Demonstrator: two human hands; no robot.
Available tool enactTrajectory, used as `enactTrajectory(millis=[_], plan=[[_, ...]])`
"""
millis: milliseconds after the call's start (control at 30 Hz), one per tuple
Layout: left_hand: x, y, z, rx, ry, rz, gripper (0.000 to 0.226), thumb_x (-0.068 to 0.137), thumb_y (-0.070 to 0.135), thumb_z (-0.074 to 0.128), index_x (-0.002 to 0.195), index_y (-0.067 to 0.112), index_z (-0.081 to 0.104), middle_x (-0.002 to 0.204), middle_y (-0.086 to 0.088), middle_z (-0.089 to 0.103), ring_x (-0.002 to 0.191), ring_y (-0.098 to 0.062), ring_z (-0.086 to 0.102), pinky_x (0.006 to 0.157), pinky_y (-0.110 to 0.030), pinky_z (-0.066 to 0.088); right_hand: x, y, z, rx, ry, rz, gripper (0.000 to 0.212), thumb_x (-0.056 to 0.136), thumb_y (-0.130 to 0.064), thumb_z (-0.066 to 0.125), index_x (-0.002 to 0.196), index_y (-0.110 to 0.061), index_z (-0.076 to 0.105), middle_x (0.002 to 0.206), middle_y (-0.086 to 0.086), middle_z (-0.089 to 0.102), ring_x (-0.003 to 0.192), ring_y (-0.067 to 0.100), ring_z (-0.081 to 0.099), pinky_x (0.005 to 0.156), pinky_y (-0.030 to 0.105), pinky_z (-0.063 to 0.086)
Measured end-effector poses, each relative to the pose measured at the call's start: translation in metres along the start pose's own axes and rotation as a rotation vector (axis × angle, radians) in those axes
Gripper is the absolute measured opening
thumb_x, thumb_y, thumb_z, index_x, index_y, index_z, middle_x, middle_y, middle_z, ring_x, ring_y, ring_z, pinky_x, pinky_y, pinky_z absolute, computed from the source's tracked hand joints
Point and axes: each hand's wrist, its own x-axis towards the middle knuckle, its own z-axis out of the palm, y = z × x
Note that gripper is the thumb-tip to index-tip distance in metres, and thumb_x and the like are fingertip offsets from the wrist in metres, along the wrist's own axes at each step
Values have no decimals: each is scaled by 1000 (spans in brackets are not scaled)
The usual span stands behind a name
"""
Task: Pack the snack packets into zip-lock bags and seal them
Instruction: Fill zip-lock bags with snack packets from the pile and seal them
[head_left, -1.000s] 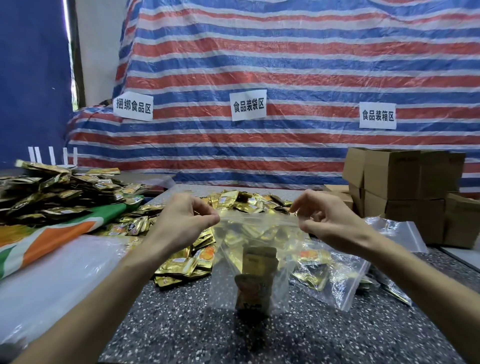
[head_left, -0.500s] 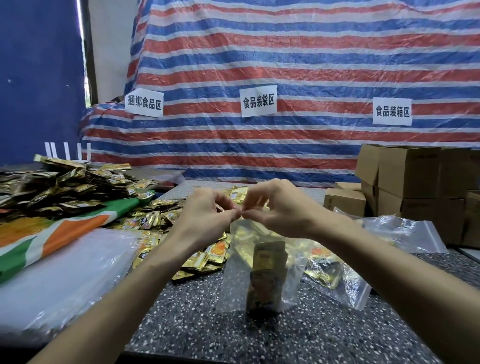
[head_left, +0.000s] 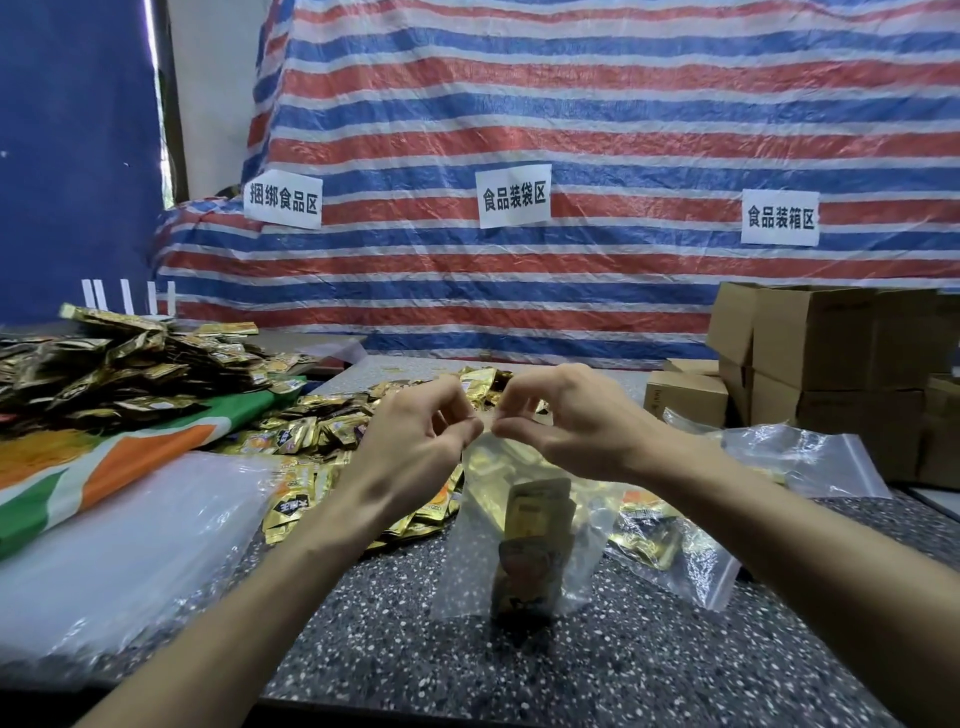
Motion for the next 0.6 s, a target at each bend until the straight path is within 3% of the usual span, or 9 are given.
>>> enactTrajectory(millis=[267, 367, 600], plan=[[-5, -5, -1, -33, 22, 9, 20, 91, 9, 66, 73, 15, 60, 66, 2, 60, 57, -2, 52, 52, -15, 42, -15, 21, -10, 35, -40, 75, 9, 92, -29, 70, 95, -22, 75, 94, -6, 72, 87, 8, 64, 69, 26, 47], [-6, -6, 0, -28, 37, 12, 18, 91, 9, 66, 74, 13, 62, 67, 1, 61, 59, -2, 53, 52, -15, 43, -21, 27, -11, 49, -32, 79, 9, 92, -28, 70, 94, -21, 75, 92, -6, 71, 85, 7, 62, 64, 17, 38], [-1, -3, 1, -28, 51, 22, 20, 90, 8, 67, 72, 14, 61, 67, 2, 61, 60, -2, 54, 53, -16, 45, -32, 43, -20, 148, -33, 155, 5, 91, -25, 71, 90, -23, 75, 89, -8, 70, 84, 4, 63, 75, 27, 52]])
